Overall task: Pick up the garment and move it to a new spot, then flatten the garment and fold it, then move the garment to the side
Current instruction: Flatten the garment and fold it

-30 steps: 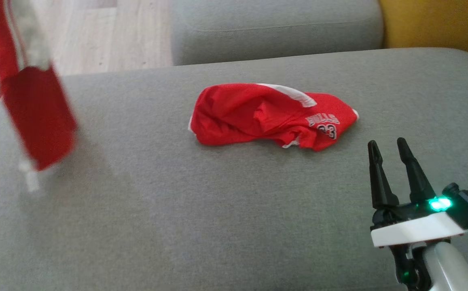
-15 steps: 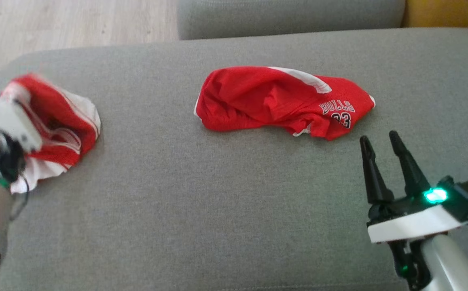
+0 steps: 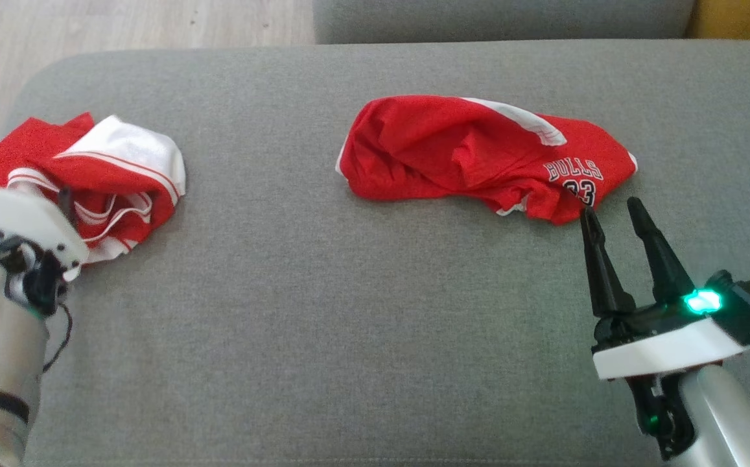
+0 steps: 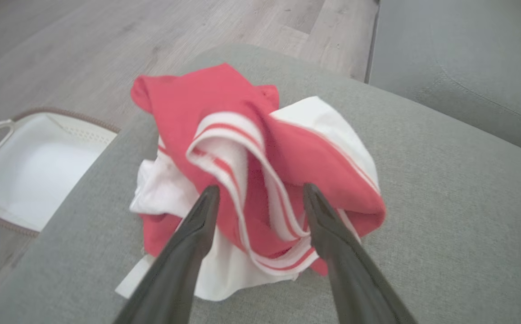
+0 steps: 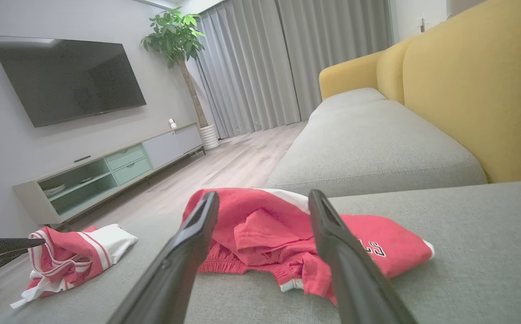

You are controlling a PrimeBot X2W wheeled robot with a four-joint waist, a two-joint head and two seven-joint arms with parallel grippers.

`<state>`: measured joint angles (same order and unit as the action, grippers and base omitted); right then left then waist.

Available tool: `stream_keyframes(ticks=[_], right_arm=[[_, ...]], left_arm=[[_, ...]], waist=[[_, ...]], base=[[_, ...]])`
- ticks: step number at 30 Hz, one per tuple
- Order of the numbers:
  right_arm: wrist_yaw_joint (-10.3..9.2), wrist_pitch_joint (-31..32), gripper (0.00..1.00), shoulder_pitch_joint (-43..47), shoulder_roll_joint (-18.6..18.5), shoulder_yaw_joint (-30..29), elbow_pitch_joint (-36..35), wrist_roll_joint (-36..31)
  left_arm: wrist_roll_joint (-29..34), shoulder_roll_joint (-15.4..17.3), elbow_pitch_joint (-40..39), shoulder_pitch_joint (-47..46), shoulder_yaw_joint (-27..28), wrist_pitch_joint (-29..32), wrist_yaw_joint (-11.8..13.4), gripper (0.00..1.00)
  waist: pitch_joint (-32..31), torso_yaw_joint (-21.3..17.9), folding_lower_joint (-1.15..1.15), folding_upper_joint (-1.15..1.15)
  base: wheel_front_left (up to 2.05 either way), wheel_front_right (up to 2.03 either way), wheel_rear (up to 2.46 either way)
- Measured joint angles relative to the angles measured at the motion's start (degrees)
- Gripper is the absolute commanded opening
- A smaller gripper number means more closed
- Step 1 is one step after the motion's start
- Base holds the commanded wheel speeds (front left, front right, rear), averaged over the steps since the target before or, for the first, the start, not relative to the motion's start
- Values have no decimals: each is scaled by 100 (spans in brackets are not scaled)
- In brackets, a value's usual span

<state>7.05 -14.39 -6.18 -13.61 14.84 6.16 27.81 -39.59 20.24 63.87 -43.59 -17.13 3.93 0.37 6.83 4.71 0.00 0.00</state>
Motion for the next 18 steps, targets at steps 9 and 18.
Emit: stream_keyframes(ticks=[9, 18], right_arm=[[0, 0, 100, 10, 9, -204, 29, -1], [0, 0, 100, 321, 71, -304, 45, -46]], left_arm=[[539, 64, -441, -723, -657, 162, -425, 100], [834, -14, -2037, -829, -1062, 60, -481, 100]], waist=[[-298, 114, 0, 0], [-625, 122, 0, 0]], base=[[0, 0, 0], [0, 0, 0]])
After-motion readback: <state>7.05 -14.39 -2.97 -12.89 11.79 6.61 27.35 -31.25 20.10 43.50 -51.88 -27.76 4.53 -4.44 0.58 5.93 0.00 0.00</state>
